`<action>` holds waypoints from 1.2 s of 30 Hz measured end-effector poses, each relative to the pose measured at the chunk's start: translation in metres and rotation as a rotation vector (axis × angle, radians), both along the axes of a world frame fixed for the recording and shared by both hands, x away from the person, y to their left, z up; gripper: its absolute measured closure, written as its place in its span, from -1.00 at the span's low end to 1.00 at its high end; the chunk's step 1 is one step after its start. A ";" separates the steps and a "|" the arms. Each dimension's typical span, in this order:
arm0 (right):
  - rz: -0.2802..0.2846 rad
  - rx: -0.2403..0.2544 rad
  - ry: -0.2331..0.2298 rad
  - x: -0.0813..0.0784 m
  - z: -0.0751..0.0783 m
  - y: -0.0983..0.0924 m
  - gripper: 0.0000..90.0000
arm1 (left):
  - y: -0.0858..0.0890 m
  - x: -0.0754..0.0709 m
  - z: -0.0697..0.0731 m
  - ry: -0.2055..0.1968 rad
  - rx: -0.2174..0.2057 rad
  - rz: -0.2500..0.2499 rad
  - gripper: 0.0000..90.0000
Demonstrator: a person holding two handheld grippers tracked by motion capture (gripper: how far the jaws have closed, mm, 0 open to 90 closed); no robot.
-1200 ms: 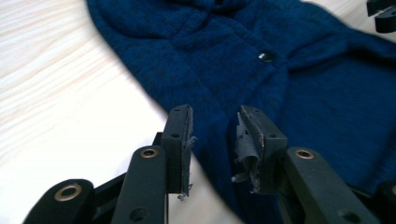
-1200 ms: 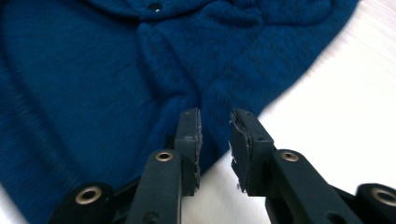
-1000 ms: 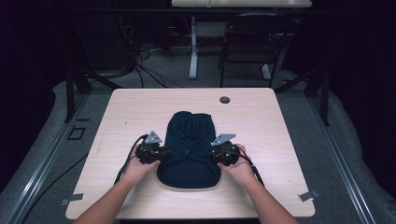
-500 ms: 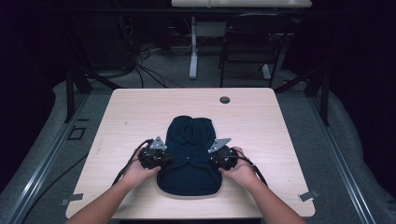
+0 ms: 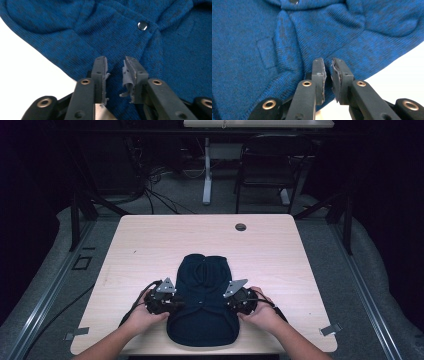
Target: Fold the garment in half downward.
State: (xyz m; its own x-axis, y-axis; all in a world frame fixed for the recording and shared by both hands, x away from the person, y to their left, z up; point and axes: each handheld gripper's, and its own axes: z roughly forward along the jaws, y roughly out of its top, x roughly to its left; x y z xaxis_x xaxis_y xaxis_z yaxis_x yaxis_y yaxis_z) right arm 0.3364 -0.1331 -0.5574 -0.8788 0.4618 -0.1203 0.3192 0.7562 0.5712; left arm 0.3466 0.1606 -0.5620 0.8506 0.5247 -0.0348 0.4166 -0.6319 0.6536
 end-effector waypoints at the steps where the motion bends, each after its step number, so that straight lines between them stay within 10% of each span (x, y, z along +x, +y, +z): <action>1: 0.006 -0.004 -0.002 0.002 0.004 0.000 0.77 | 0.000 0.004 0.004 -0.008 0.003 -0.003 0.54; 10: -0.039 0.010 -0.039 0.042 0.037 0.001 0.68 | -0.005 0.054 0.041 -0.054 -0.014 0.033 0.50; 18: -0.013 -0.048 -0.027 0.096 0.051 0.009 0.49 | -0.014 0.100 0.042 -0.074 0.026 0.053 0.48; 36: -0.092 -0.155 -0.032 0.162 0.024 0.031 0.40 | -0.033 0.155 0.024 -0.109 0.111 0.122 0.41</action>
